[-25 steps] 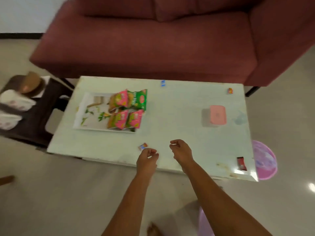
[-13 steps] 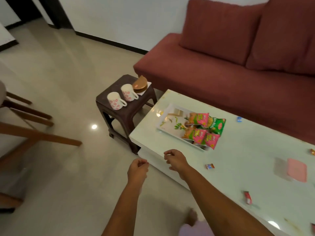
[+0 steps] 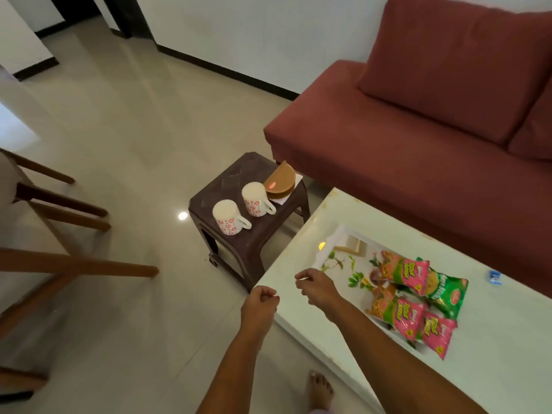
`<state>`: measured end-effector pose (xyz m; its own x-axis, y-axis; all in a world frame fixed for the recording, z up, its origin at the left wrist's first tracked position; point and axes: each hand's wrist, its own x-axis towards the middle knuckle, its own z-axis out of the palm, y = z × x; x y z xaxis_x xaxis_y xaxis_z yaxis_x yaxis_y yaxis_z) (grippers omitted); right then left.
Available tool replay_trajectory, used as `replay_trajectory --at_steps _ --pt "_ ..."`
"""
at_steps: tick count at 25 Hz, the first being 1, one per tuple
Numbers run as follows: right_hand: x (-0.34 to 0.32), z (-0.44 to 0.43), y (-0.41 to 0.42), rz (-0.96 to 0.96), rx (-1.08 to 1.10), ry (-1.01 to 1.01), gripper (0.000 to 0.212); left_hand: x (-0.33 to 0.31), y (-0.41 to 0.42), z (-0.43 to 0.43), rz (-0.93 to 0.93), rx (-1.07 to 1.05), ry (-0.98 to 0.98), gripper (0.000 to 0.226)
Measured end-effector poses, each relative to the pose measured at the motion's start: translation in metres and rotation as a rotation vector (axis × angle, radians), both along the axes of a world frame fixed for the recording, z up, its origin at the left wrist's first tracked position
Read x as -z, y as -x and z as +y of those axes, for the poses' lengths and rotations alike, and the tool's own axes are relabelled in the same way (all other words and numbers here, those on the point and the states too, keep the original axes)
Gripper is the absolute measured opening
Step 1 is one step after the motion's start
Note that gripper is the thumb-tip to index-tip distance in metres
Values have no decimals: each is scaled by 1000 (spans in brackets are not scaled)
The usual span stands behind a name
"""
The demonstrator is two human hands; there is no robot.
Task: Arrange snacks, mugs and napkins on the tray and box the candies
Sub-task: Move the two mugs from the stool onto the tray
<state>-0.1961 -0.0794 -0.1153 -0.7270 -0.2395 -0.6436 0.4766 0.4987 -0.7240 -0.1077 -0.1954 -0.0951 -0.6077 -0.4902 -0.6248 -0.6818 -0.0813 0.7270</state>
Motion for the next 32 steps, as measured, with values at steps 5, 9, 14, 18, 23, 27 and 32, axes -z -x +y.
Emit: replay_trajectory --at_steps 5,9,14,18,23,27,32 --pt "-13 -61 68 85 -128 -45 21 -2 61 -60 63 -78 129 17" --pt "-4 -106 115 132 -151 -85 24 20 106 -114 -1 -96 325 32" --pt "18 -162 181 248 -177 -238 46 45 166 -175 -93 59 586 77" --pt "38 -205 223 395 -412 -449 76 68 200 -213 -168 386 674 101" --pt "55 -231 245 468 -712 -648 94 92 220 -227 -201 598 668 99" --pt "65 -246 249 512 -790 -741 90 105 227 -235 -207 640 706 92" --pt "77 -251 250 569 -772 -747 86 110 231 -238 -201 685 739 87"
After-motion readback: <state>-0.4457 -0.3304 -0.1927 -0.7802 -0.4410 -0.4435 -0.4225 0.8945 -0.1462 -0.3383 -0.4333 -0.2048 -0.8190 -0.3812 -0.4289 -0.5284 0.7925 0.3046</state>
